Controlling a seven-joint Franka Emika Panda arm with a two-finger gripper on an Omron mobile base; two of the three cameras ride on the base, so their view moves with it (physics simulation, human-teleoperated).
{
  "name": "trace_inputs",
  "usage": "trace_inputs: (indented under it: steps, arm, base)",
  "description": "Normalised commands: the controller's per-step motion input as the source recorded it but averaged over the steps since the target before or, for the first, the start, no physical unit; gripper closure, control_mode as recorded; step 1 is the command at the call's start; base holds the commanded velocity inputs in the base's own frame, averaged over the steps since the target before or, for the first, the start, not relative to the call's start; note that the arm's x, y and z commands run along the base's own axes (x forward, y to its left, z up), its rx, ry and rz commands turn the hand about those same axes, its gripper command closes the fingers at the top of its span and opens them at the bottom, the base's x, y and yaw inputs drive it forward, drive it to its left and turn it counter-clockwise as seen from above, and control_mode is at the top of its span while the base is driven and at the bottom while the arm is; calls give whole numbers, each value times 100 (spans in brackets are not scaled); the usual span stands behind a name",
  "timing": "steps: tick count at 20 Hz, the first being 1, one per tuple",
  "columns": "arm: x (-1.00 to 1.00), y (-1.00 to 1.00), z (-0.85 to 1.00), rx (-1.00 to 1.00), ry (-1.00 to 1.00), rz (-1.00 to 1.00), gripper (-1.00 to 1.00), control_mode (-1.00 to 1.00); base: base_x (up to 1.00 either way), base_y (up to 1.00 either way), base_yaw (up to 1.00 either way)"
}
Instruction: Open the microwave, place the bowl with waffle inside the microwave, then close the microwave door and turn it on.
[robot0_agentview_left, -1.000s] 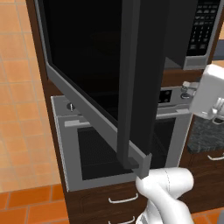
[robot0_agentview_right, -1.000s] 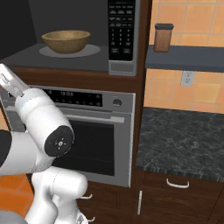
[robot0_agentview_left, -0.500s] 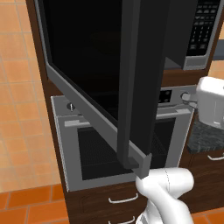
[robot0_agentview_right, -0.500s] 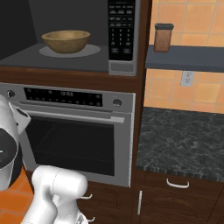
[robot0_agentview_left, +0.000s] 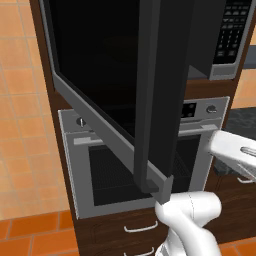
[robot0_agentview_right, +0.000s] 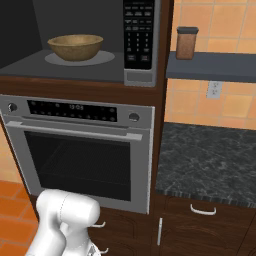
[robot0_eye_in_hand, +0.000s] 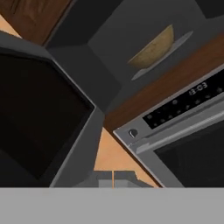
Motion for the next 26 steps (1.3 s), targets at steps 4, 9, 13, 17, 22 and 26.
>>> trace_inputs:
  steps: [4,9,13,17,22,26]
  arm:
    - [-54,60,-22,-12,1,-30,100,-100]
    - [-11,33,-7,-5,0,-23,100,-100]
    - [-1,54,-40,-10,-12,0,100,-100]
    - [-2,88,-60,-23,-18,-7,100,-100]
    - [3,61,-30,-21,-5,-17,100,-100]
    - [-31,11,-8,-12,-14,-21,100,-100]
  base:
    - [0,0,0]
    - [0,0,0]
    - [0,0,0]
    - [0,0,0]
    - [0,0,0]
    - [0,0,0]
